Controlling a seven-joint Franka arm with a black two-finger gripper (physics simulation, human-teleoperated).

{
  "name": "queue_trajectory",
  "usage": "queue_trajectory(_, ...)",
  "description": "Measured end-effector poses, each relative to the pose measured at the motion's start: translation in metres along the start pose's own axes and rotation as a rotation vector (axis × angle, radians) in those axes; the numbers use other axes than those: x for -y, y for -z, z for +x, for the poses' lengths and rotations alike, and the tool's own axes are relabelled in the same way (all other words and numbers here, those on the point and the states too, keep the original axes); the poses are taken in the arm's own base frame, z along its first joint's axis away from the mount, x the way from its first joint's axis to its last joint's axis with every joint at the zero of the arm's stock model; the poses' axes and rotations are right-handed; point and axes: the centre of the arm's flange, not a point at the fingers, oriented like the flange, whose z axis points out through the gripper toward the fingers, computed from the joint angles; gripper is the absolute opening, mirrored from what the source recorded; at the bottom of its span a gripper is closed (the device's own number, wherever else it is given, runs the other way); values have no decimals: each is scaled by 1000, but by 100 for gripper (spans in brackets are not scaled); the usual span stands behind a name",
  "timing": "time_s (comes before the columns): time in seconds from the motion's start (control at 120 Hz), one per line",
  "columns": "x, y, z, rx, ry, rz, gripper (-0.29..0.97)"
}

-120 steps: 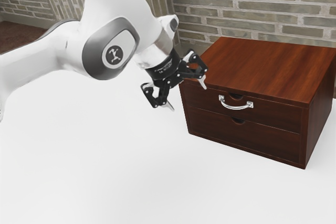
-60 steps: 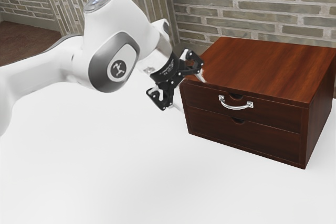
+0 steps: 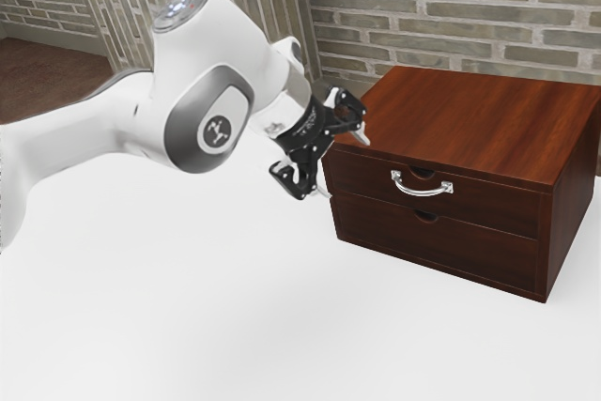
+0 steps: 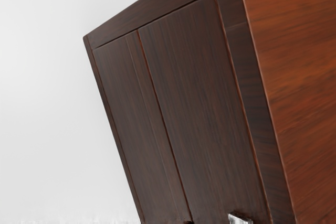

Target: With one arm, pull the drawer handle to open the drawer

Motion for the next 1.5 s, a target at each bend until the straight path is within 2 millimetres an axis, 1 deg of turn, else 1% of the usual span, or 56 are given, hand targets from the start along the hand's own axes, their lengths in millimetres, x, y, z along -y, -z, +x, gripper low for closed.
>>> queue_trajectory(0.125,-2,-2,-13,10,-6,-2,68)
queue_trajectory(0.233,-1,-4,-18,15,-5,1,68)
queue_trajectory(0.342,2,-6,-17,14,4,5,68)
queue_trajectory(0.475,4,-9,-10,8,22,6,68)
queue_trajectory(0.6,5,-9,-3,2,37,2,68)
queue_trajectory(0.708,5,-8,-2,0,43,-4,68)
queue_trajectory(0.825,4,-8,-6,3,40,-11,68)
queue_trajectory(0.983,2,-8,-20,14,24,-16,68)
queue_trajectory(1.108,1,-12,-30,24,13,-13,68)
queue_trajectory(1.158,4,-18,-33,27,11,-4,68)
queue_trajectory(1.208,8,-24,-34,28,11,4,68)
queue_trajectory(1.258,9,-27,-34,28,12,5,68)
queue_trajectory(1.5,9,-28,-30,24,20,-9,68)
